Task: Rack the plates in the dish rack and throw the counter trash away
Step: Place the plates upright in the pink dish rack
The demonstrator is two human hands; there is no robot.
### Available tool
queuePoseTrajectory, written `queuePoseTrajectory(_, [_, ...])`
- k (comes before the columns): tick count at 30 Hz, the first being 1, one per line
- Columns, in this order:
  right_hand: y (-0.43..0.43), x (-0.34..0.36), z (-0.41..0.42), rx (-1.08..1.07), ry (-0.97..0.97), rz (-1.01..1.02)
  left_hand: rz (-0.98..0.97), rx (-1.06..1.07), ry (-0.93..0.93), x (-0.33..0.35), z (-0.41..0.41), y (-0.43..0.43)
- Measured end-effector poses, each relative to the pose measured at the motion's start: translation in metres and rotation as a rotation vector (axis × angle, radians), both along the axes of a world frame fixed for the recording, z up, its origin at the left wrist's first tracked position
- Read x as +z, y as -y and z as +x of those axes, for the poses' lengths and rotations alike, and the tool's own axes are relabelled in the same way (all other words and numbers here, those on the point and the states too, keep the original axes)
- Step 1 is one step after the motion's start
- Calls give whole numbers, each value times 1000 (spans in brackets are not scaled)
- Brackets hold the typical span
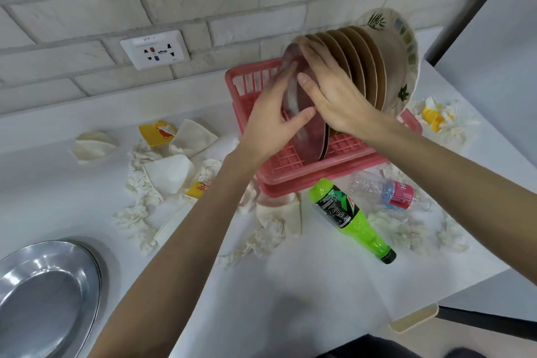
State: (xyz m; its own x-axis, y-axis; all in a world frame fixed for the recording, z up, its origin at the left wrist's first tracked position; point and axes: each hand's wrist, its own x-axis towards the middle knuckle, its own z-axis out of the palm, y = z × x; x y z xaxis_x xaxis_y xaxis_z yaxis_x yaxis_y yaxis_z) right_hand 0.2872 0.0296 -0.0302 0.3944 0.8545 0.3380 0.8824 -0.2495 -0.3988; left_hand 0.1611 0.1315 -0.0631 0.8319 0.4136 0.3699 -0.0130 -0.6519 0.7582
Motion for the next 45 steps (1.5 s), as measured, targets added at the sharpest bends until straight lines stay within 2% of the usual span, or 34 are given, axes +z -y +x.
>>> queuePoseTrajectory(5, [2, 6, 11, 37, -47, 10, 129, -107, -69, 15, 33, -21])
queuePoseTrajectory(11, [7, 4, 10, 63, -42, 13, 162, -189, -89, 17, 28, -28])
queuePoseTrajectory(20, [19, 2, 8, 121, -25, 61, 232, -132, -57, 11, 20, -24])
queuePoseTrajectory(31, [18, 6, 2, 117, 40, 74, 218, -117, -33, 15, 9, -19])
queuePoseTrajectory(37, [20, 10, -31, 202, 116, 99, 187, -102, 69, 12, -26, -16])
queuePoseTrajectory(45, [8, -13, -101, 354, 26, 16, 27, 95, -26, -16, -131, -17])
